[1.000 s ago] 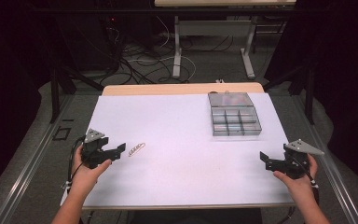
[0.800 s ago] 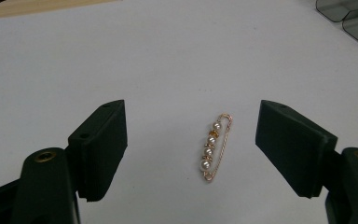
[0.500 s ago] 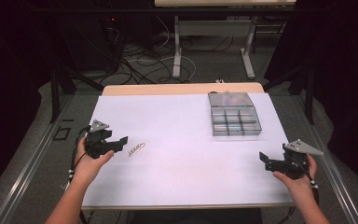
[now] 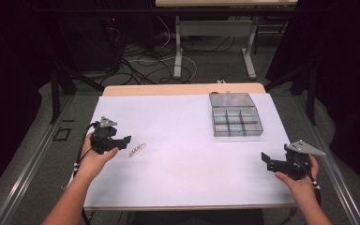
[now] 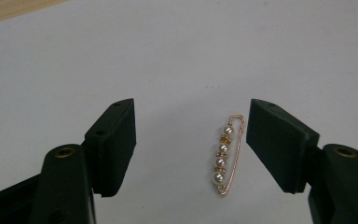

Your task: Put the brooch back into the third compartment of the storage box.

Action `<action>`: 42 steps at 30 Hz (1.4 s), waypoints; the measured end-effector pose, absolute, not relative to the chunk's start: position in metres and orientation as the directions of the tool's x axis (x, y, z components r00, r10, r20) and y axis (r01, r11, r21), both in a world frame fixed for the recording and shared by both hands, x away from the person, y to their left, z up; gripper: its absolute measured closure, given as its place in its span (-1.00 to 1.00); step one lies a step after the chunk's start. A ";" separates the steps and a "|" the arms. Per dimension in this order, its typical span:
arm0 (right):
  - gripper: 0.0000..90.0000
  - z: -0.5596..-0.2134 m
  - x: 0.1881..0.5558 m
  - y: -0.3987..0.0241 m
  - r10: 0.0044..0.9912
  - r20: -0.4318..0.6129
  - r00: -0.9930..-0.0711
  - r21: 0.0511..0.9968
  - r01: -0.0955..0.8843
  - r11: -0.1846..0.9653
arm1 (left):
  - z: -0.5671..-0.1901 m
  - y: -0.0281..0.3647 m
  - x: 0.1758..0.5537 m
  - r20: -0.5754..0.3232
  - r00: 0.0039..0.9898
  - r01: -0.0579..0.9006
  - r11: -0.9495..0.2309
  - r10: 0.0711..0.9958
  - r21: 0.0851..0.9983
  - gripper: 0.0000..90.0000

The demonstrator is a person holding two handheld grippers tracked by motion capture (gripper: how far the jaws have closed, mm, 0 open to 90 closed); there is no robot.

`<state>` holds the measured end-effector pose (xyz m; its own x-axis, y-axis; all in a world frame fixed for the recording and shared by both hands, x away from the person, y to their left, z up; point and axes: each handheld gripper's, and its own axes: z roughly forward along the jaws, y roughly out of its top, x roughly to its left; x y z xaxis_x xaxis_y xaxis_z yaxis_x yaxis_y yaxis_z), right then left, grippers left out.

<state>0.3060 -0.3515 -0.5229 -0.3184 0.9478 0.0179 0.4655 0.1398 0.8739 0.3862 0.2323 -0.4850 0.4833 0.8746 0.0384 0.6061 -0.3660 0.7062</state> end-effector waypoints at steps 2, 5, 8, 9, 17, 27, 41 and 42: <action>-0.92 -0.523 0.306 -0.352 0.948 0.019 -0.317 0.873 0.467 0.139 | -0.486 0.230 0.390 0.052 0.488 0.620 -0.388 0.871 0.682 -0.20; -0.92 -0.523 0.306 -0.352 0.949 0.016 -0.313 0.872 0.468 0.140 | -0.488 0.228 0.392 0.048 0.491 0.632 -0.394 0.870 0.668 -0.15; -0.91 -0.524 0.306 -0.351 0.951 0.026 -0.308 0.869 0.477 0.131 | -0.490 0.225 0.394 0.047 0.503 0.642 -0.409 0.863 0.648 -0.10; -0.91 -0.524 0.306 -0.351 0.952 0.030 -0.305 0.868 0.479 0.127 | -0.491 0.223 0.395 0.053 0.510 0.647 -0.423 0.859 0.634 -0.08; -0.90 -0.525 0.306 -0.352 0.953 0.029 -0.303 0.871 0.475 0.125 | -0.495 0.216 0.399 0.053 0.529 0.653 -0.446 0.847 0.612 -0.01; -0.88 -0.525 0.306 -0.353 0.951 0.025 -0.309 0.865 0.483 0.134 | -0.501 0.209 0.406 0.060 0.568 0.666 -0.501 0.821 0.553 0.00; -0.86 -0.526 0.307 -0.353 0.948 0.025 -0.317 0.866 0.481 0.138 | -0.511 0.207 0.413 -0.012 0.584 0.710 -0.504 0.811 0.492 0.20; -0.86 -0.527 0.307 -0.353 0.949 0.025 -0.315 0.865 0.483 0.138 | -0.512 0.207 0.413 -0.029 0.582 0.721 -0.499 0.813 0.480 0.23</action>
